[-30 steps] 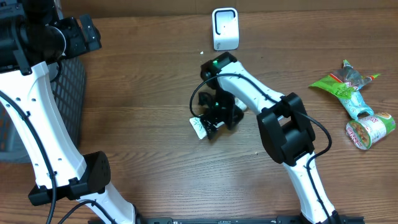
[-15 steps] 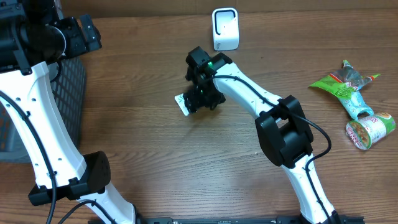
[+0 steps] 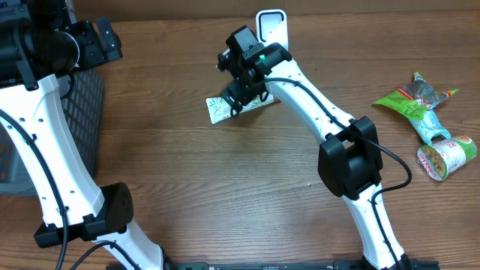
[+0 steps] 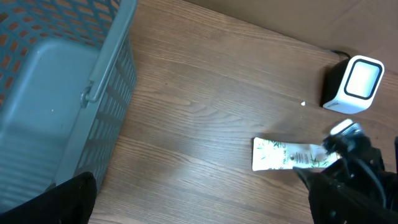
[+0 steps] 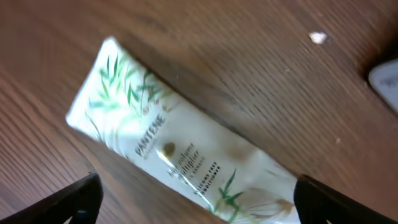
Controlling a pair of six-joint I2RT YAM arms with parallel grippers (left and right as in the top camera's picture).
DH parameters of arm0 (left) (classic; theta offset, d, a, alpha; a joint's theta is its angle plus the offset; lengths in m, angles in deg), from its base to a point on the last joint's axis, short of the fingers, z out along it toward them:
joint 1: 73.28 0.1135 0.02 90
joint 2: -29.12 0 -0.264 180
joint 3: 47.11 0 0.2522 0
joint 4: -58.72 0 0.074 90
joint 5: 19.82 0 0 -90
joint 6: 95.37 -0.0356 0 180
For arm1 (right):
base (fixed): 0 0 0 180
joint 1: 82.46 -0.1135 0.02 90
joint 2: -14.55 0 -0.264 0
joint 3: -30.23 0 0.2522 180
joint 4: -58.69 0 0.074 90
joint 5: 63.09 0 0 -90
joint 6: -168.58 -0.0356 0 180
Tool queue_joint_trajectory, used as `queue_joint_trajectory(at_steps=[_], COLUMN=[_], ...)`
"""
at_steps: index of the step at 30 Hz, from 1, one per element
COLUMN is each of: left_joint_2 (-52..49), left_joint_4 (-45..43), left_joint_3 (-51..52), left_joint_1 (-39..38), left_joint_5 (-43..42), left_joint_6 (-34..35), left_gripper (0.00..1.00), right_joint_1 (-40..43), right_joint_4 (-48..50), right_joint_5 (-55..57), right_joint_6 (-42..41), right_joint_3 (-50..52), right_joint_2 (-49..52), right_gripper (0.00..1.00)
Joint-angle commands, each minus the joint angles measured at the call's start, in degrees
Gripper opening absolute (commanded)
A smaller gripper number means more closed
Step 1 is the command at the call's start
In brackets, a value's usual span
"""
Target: Scan the item barcode
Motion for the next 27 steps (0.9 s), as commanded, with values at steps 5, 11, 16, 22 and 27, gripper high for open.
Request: queue_joint_trajectory(at_steps=[5, 11, 16, 22, 27], left_joint_2=[-0.02, -0.02, -0.02, -0.02, -0.02], left_joint_4=[-0.09, -0.09, -0.09, -0.09, -0.09], left_joint_3=[-0.02, -0.02, -0.02, -0.02, -0.02], left_joint_1=[0.11, 0.11, 0.11, 0.11, 0.11], left_joint_5=[0.61, 0.61, 0.61, 0.61, 0.61], left_joint_6=[0.76, 0.76, 0.76, 0.76, 0.76], left_gripper=[1.00, 1.00, 1.00, 1.00, 1.00], right_joint_1=[3.45, 8.55, 8.81, 7.28, 5.46], right_joint_4=[2.51, 5.38, -0.04, -9.88, -11.82], right_joint_5=[-2.36, -2.95, -2.97, -9.73, -3.41], right_joint_6=[25.35, 25.51, 14.25, 8.59, 8.61], right_joint_3=[7.93, 11.87, 10.67, 8.90, 7.93], right_joint_2=[0.26, 0.26, 0.13, 0.13, 0.07], right_gripper=[1.00, 0.89, 0.82, 0.79, 0.81])
